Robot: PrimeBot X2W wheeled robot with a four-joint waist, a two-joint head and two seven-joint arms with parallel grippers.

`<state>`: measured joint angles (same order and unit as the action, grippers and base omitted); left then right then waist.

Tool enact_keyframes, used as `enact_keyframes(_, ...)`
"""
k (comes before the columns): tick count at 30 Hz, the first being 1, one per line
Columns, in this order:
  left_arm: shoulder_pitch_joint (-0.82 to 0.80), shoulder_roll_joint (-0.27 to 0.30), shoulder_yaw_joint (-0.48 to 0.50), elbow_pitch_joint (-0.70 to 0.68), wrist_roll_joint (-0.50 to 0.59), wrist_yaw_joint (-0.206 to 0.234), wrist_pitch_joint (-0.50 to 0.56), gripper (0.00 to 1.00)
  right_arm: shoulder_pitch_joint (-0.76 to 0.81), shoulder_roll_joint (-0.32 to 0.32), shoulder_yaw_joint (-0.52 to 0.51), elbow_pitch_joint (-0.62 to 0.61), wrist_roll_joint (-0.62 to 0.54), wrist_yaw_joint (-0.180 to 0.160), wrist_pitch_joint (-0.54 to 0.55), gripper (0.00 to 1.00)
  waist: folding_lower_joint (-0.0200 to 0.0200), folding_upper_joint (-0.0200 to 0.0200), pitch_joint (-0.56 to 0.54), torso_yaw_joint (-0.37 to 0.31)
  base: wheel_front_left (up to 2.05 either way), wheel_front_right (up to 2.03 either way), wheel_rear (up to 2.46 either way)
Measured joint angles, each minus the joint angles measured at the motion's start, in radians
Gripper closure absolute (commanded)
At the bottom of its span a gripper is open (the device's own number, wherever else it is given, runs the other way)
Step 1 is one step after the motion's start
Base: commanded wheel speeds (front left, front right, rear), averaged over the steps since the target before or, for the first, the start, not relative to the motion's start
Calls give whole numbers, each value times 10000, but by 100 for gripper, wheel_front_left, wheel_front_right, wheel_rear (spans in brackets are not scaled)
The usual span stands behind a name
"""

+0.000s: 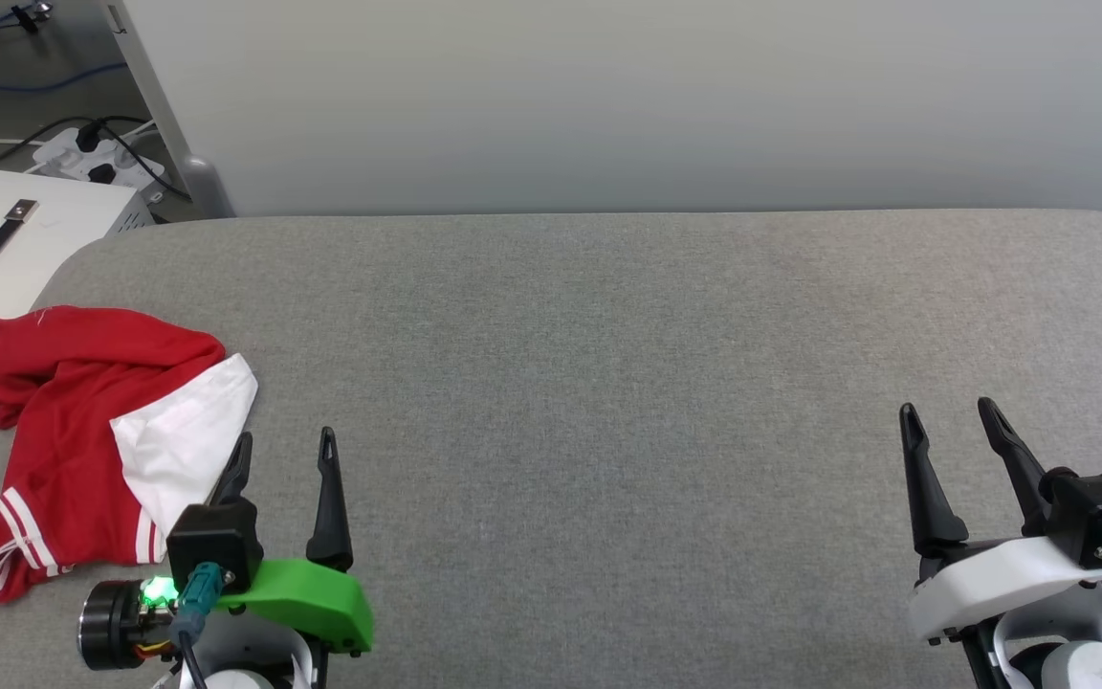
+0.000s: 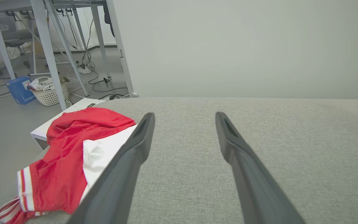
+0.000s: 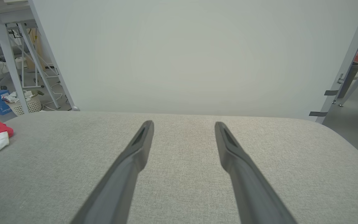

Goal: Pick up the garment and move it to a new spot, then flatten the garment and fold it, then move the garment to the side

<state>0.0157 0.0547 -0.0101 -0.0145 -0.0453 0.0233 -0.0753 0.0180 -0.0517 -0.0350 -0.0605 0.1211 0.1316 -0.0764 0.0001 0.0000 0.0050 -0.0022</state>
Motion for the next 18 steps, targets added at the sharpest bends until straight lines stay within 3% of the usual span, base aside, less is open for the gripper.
enact_keyframes(18,31,0,-150,-50,-128,0,-403,0,200,0,104,-341,86,0,-428,0,0,0,25,0,0,0,0)
